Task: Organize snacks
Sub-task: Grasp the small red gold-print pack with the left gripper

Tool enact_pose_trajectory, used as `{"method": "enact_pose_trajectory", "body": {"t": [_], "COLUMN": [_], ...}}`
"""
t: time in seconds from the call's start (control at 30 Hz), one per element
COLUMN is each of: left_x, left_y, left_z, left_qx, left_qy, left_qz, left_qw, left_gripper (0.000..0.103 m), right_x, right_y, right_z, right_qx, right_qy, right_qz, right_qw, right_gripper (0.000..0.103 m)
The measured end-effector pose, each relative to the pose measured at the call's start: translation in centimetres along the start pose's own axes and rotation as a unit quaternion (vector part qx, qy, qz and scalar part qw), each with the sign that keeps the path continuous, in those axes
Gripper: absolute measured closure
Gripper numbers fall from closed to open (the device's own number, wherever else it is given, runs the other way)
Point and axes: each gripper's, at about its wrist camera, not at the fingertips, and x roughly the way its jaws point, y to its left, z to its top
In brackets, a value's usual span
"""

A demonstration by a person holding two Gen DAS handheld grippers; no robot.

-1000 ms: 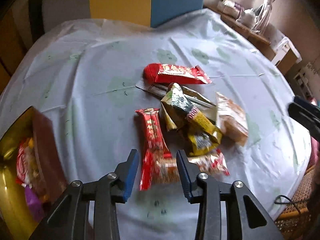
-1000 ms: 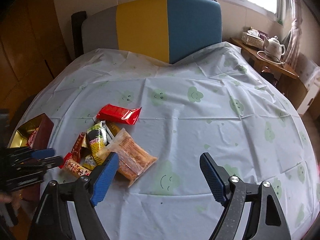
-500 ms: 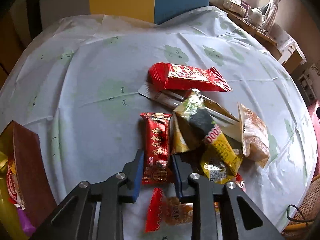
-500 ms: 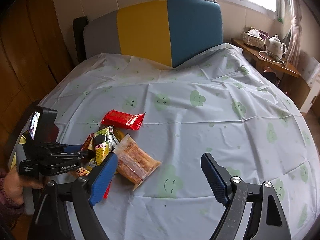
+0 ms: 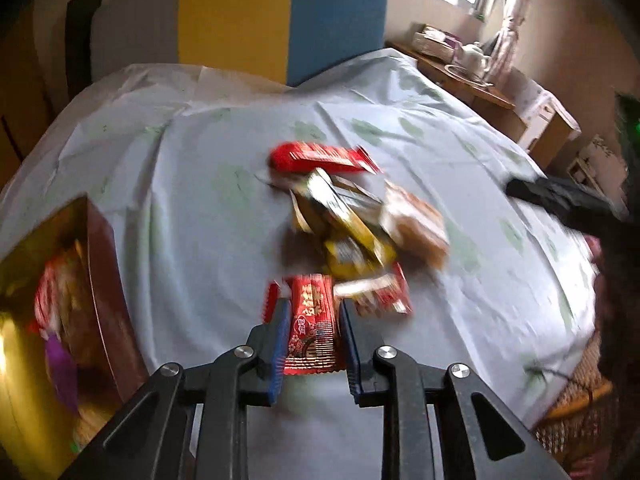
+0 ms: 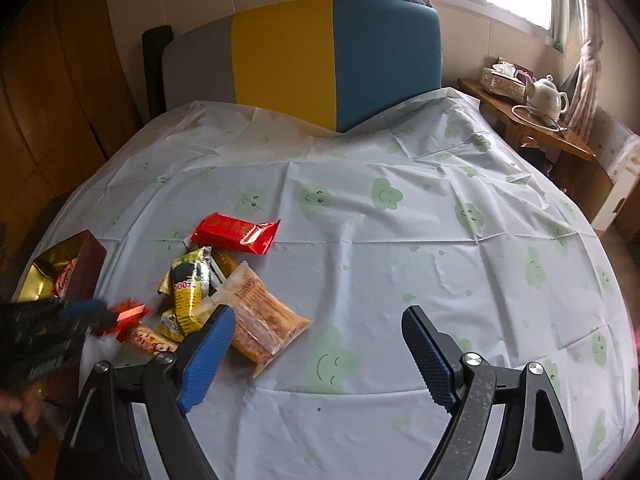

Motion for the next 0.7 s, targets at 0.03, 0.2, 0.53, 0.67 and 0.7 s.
{"method": "enact_pose_trajectory", "body": {"t": [0.03, 0.2, 0.53, 0.67, 0.7], "left_x": [-0.1, 0.1, 1.4, 2.1, 2.2], "left_y": [-0.4, -1.4, -2.3, -2.8, -3.0], "left_z": [-0.8, -4.4, -5.9, -5.5, -5.7], "left_qx": [0.0, -0.001, 0.029, 0.045, 0.054], "left_qy": [0.002, 0.029, 0.051, 0.054, 0.051], "left_qz": [-0.006, -0.018, -0.004, 0.005, 0.011], "left_qw": [1.0, 0.9994, 0.9983, 0.9975, 0.9972], "left_gripper": [0.079, 0.079, 0.068, 0.068, 0.068], "right_x": [0.0, 0.2, 0.3, 0.5, 0.5], "right_y": [0.0, -0.3, 0.0, -0.2, -0.2], "right_z": [0.0, -0.1, -0.3, -0.3, -0.3], "right_qx": [0.0, 0.001, -0.004, -0.005, -0.004], "right_qy": [0.001, 0.003, 0.006, 0.009, 0.011], "right_qz": [-0.003, -0.012, -0.015, -0.017, -0.017], "right_qw": [1.0, 1.0, 1.0, 1.0, 1.0], "right_gripper": [0.017, 0.017, 0.017, 0.017, 0.017]}}
